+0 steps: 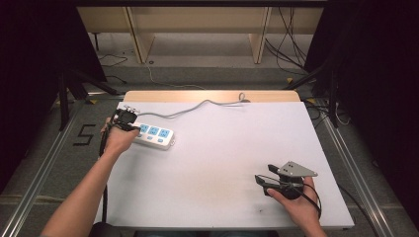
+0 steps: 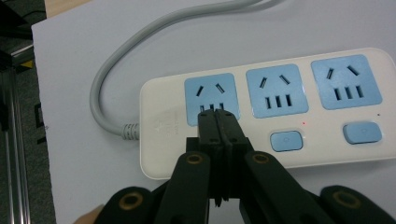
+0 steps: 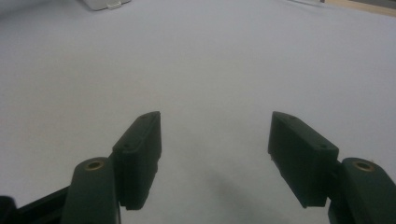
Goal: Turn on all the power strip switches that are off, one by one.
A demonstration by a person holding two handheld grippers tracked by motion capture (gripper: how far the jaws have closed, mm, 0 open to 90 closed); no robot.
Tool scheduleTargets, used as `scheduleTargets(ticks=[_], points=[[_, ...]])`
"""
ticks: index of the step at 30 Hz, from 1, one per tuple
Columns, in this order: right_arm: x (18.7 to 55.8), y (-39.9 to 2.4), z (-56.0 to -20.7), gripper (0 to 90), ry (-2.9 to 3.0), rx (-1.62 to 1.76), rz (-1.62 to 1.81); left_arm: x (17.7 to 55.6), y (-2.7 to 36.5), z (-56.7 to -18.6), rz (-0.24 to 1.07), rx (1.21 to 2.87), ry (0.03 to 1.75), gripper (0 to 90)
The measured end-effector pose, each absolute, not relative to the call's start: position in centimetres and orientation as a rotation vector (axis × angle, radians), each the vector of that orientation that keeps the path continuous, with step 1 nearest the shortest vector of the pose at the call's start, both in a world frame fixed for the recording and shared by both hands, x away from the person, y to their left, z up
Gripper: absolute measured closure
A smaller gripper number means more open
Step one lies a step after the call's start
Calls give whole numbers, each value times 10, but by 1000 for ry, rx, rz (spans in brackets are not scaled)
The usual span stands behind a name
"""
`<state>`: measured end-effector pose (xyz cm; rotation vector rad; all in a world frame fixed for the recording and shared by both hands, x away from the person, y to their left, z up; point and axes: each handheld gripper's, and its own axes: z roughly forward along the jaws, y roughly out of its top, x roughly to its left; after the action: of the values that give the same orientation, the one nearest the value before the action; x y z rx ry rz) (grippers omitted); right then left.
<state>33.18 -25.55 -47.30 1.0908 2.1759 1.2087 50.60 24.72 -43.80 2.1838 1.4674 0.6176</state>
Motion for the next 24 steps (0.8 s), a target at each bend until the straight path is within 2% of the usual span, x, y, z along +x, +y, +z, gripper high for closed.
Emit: scheduleTargets(ticks=[24], points=[[332,-256,-473,359,2181,1092,1206,512,243,-445,586,2222,1490,898]])
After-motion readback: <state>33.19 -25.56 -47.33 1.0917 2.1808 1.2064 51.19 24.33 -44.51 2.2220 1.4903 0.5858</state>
